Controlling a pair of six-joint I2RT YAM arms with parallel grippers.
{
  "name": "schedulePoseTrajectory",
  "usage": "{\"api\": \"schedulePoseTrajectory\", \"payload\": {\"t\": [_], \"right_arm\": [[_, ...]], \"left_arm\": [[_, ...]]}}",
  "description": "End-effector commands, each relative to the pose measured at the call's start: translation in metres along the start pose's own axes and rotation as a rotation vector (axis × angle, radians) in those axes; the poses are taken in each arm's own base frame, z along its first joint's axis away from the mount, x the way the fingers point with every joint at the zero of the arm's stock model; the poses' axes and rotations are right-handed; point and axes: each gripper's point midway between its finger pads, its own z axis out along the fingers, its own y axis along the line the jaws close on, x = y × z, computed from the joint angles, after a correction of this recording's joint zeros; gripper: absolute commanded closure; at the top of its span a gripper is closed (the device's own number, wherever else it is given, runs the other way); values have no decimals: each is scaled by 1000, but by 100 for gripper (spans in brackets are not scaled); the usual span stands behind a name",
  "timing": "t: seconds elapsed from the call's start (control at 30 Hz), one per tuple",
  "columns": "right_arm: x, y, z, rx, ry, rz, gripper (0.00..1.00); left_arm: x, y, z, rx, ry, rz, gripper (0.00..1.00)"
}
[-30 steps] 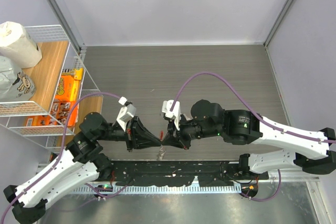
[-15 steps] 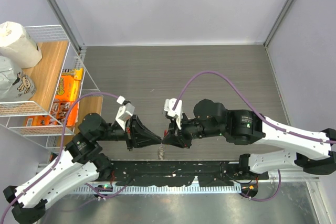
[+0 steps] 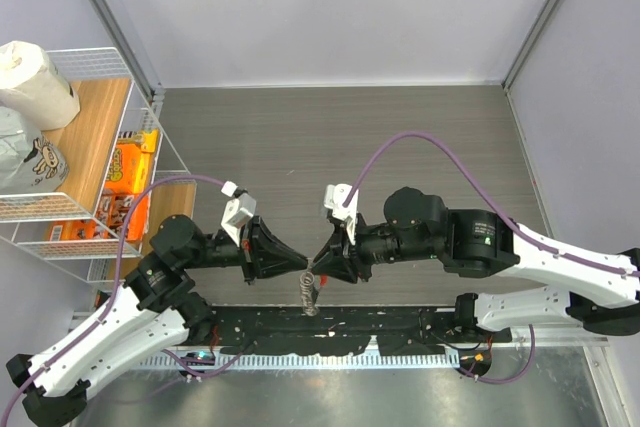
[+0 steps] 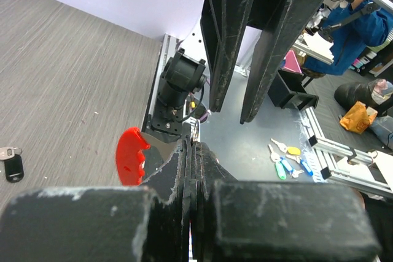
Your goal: Put the keys on the keyring
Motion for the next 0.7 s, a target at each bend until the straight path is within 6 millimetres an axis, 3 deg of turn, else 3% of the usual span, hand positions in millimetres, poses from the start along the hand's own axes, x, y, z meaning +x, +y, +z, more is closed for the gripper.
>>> {"api": "schedulePoseTrajectory", "payload": {"t": [0.0,0.67], "right_arm": [[-21,2,-10,9,-89,-12,71],[-13,-6,1,38,-93,3,62]], "left_arm": [[-18,-7,0,7,-52,41,100],[-27,-15,-5,17,-84,54,100]]}}
